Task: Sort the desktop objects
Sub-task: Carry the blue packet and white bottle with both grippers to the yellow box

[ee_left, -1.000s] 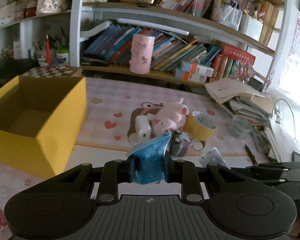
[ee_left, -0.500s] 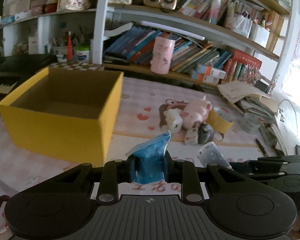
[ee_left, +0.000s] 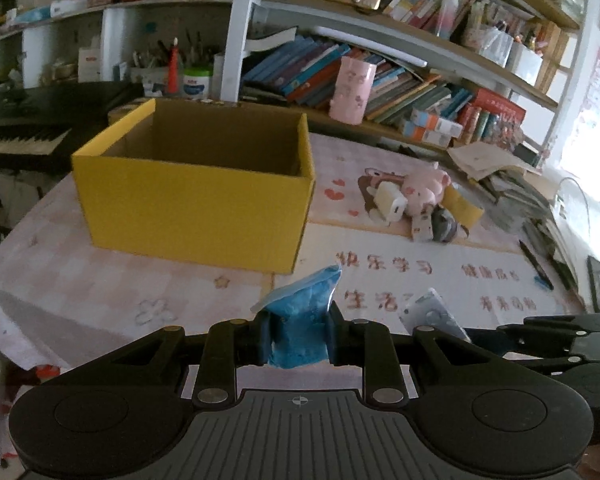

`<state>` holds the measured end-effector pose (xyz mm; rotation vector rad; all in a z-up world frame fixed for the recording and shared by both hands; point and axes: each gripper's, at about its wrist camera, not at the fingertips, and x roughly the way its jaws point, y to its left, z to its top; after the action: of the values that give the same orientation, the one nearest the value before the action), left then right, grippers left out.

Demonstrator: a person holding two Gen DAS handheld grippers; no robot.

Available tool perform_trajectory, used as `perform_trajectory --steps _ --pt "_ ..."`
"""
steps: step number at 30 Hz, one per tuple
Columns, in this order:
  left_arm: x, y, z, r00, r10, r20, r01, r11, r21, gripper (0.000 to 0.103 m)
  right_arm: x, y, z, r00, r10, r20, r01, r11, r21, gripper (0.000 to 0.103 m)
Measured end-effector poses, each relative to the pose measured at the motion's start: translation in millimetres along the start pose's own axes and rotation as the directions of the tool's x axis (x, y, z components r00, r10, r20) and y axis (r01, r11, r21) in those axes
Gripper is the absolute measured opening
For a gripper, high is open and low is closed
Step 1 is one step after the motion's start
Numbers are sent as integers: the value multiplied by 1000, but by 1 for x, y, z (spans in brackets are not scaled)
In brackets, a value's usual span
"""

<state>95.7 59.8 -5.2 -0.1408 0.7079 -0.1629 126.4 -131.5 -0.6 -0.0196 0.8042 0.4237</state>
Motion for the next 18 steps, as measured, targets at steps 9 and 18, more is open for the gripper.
perform_trajectory --steps 9,18 --pt "-30 38 -18 1000 0 20 0 1000 -9 24 -2 55 -16 1000 1 6 -1 1000 -2 30" --pt "-48 61 -21 997 -2 71 4 1000 -28 24 -1 88 -15 1000 13 11 -12 999 -43 30"
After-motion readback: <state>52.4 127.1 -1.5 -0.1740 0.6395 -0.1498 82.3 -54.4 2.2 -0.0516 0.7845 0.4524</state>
